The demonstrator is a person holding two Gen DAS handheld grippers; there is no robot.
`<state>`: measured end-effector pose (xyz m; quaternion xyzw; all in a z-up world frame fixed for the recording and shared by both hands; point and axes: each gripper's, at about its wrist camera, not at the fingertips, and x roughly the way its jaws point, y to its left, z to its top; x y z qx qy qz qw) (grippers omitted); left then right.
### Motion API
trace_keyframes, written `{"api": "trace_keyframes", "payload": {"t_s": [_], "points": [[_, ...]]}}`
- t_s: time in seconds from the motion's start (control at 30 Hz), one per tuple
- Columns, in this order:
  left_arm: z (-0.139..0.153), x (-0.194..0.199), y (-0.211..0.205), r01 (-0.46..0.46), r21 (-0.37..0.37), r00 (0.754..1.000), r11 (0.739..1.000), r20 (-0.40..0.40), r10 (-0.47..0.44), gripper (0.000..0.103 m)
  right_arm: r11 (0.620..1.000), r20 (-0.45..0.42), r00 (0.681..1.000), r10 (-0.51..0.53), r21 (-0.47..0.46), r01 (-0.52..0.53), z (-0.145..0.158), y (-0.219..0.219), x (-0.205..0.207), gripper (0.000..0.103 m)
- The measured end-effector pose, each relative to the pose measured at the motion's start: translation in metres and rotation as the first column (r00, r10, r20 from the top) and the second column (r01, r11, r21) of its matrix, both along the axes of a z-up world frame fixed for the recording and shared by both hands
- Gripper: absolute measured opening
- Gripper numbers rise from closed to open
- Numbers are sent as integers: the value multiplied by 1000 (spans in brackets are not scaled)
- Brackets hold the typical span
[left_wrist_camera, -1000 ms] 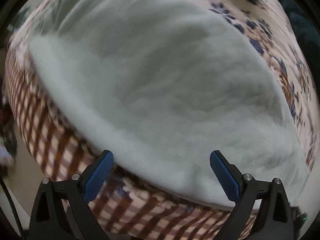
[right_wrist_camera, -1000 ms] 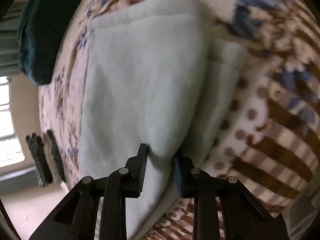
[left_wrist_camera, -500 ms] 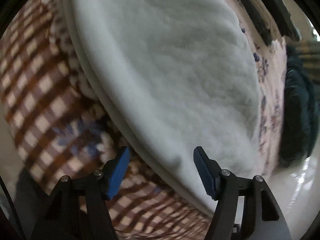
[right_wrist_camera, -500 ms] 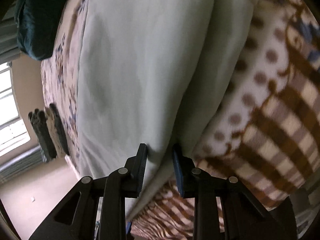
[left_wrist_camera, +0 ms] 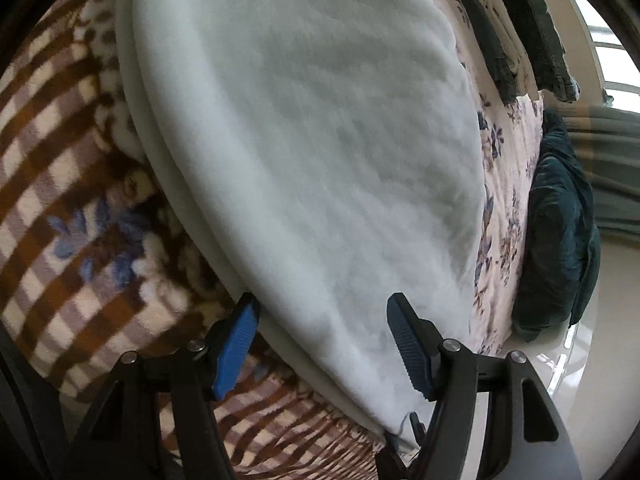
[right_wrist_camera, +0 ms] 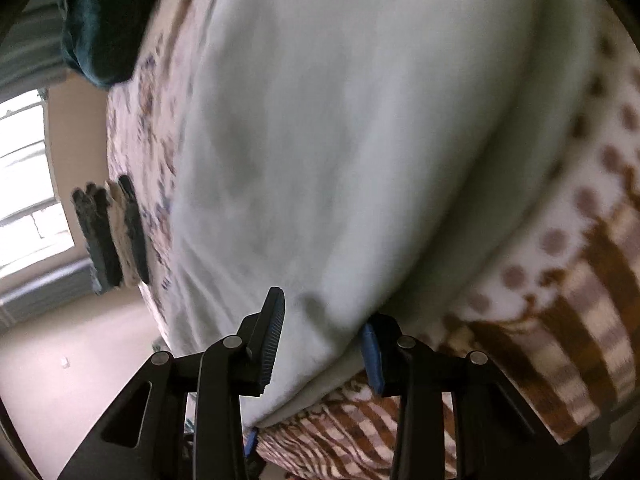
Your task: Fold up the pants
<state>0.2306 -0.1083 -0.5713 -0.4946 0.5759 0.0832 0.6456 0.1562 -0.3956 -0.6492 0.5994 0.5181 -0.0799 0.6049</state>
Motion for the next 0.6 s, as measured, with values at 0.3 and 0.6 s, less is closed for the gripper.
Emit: {"api": "trace_keyframes", "payload": {"t_s": [0.3, 0.6], "points": [[-7, 16, -3, 13, 61, 1000, 998, 27, -15, 53, 999, 53, 999, 8, -48, -5, 11, 11, 13, 13], [15, 14, 0, 95, 179, 995, 979, 23, -100, 13, 997, 30, 999, -16, -81, 18, 16, 14, 7, 9]]}}
